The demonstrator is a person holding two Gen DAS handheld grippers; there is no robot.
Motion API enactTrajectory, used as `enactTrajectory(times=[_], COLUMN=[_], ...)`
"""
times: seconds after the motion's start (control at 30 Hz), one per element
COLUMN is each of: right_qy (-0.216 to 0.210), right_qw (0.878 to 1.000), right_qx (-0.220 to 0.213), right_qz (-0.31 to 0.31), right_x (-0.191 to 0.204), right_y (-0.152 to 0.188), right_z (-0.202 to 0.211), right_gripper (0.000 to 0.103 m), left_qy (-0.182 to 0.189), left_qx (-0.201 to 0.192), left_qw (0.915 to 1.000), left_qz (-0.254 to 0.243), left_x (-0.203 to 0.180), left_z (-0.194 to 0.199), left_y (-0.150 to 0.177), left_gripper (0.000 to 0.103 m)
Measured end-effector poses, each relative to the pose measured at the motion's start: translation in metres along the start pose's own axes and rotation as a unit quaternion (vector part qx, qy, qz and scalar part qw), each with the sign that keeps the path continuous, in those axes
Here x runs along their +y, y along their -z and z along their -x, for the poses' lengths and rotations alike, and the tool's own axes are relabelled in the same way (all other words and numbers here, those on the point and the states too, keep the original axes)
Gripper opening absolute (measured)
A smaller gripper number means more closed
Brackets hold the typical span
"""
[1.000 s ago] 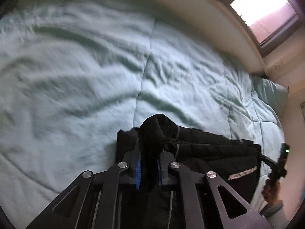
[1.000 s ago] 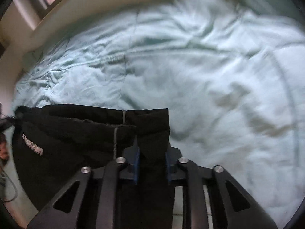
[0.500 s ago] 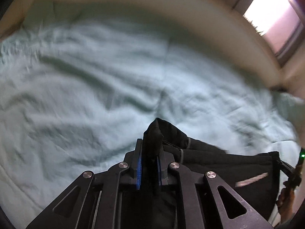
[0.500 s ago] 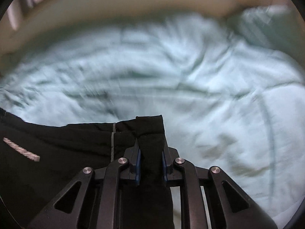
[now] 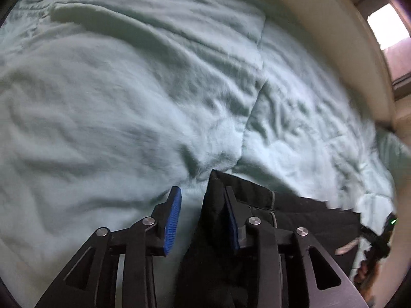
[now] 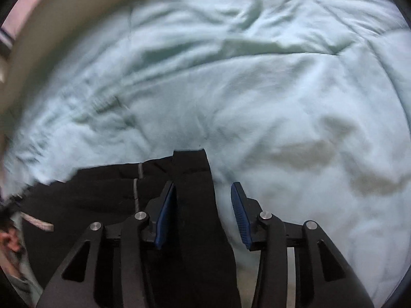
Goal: Fold large clothes
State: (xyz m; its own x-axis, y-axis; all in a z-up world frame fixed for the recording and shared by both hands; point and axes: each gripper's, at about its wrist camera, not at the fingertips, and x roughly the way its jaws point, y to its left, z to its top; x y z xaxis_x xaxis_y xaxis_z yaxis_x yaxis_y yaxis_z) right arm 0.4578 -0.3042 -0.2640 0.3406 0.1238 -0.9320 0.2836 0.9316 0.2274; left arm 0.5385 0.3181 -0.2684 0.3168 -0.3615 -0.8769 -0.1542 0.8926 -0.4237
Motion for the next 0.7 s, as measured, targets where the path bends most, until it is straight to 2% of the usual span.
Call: enactTrajectory(times=[0.07, 0.13, 0.23, 0.33, 0.37, 0.43, 0.5, 0.6, 0.67, 0.7], right_qy=[-0.022, -0.04, -0.05, -0.059, -0.064, -0.077, -0.073, -0.028, -0.019, -0.001], right_qw=[1.0, 0.998, 0.997, 0.994, 0.994, 0.992, 0.991, 0.991, 0.991, 0.99], right_qx=[-0.019, -0.04, -0.052, -0.055, -0.053, -0.046, -0.048, -0.058, -0.055, -0.048], right_qz=[-0.009, 0.004, 0.037, 0.07, 0.076, 0.089, 0.102, 0.118, 0.124, 0.132], right_x=[-0.005, -0.001, 0.02, 0.055, 0.063, 0.087, 0.11, 0.14, 0.151, 0.157], right_y=[0.009, 0.026, 0.059, 0.102, 0.113, 0.141, 0.161, 0.184, 0.189, 0.192], right_z=[0.031, 0.065, 0.102, 0.123, 0.124, 0.119, 0.111, 0.093, 0.08, 0.067], right_gripper=[0.048, 0.048, 0.049, 0.051, 0.054, 0.069, 0.069, 0.069, 0.069, 0.069], left_qy=[-0.004, -0.012, -0.023, -0.03, -0.026, 0.003, 0.024, 0.04, 0.029, 0.019], left_qx=[-0.015, -0.038, -0.065, -0.072, -0.074, -0.075, -0.067, -0.045, -0.026, -0.013], left_qw=[0.9999, 0.9987, 0.9951, 0.9909, 0.9899, 0.9864, 0.9831, 0.9799, 0.9801, 0.9803], left_qz=[-0.005, -0.032, -0.071, -0.11, -0.118, -0.147, -0.169, -0.19, -0.195, -0.196], left_x=[-0.001, -0.014, -0.033, -0.062, -0.071, -0.098, -0.12, -0.146, -0.153, -0.155], left_z=[0.023, 0.053, 0.087, 0.108, 0.111, 0.117, 0.114, 0.092, 0.071, 0.054], left_y=[0.004, 0.015, 0.037, 0.066, 0.076, 0.116, 0.153, 0.203, 0.226, 0.235], left_gripper=[0.037, 0.037, 0.037, 0.036, 0.036, 0.037, 0.037, 0.037, 0.037, 0.037])
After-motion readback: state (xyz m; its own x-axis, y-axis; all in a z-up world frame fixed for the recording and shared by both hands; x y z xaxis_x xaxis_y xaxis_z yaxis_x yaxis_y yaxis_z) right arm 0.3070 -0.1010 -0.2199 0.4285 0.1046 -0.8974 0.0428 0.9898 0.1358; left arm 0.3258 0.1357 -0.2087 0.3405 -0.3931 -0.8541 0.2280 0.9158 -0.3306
